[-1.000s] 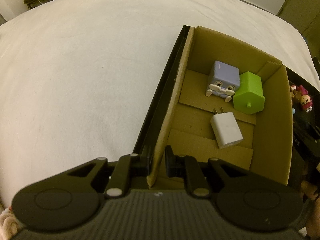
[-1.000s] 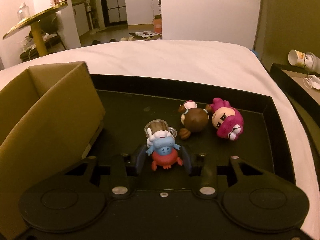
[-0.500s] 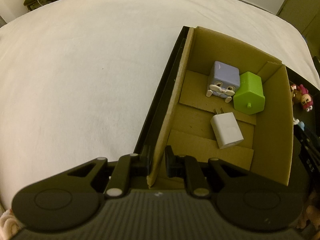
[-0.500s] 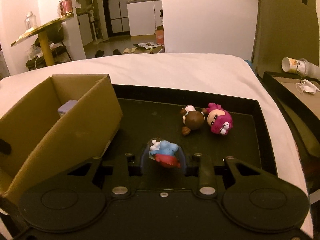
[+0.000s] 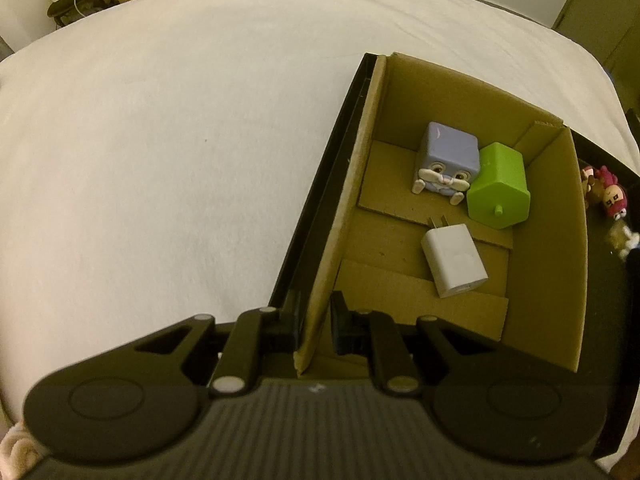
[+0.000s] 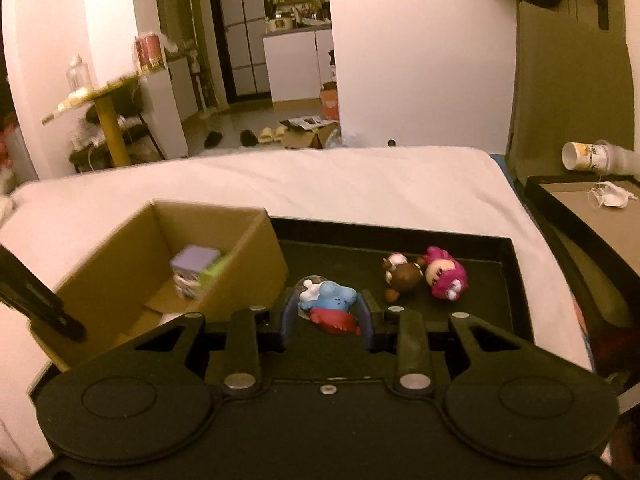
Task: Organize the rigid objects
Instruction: 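Lift the blue-and-red figurine with the right gripper and carry it over the box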
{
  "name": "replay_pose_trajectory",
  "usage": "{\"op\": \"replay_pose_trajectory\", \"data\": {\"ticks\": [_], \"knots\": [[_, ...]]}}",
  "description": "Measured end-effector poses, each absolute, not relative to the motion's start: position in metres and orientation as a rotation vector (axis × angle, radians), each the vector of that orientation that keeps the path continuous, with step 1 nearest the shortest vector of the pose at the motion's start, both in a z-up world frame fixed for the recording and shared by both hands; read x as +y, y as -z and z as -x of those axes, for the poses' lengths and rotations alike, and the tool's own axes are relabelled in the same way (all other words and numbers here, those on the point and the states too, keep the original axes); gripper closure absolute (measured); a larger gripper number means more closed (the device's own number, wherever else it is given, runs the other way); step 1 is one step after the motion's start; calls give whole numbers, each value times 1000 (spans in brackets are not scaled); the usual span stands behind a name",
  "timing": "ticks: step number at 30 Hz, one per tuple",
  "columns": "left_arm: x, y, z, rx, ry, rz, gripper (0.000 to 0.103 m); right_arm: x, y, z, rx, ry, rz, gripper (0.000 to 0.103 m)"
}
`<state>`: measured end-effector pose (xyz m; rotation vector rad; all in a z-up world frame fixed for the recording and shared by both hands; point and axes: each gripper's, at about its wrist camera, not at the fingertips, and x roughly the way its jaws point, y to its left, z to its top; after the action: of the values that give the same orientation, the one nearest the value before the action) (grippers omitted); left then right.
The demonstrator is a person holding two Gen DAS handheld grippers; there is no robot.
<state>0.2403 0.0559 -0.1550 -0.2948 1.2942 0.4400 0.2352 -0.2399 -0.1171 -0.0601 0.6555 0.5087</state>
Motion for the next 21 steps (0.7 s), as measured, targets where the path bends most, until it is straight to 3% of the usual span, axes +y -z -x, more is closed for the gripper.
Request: {"op": "replay_pose_trajectory", "data": {"ticks": [21], "knots": [[55, 155, -240, 1291, -438, 287, 89, -188, 77, -219, 550, -685, 91, 71]]}}
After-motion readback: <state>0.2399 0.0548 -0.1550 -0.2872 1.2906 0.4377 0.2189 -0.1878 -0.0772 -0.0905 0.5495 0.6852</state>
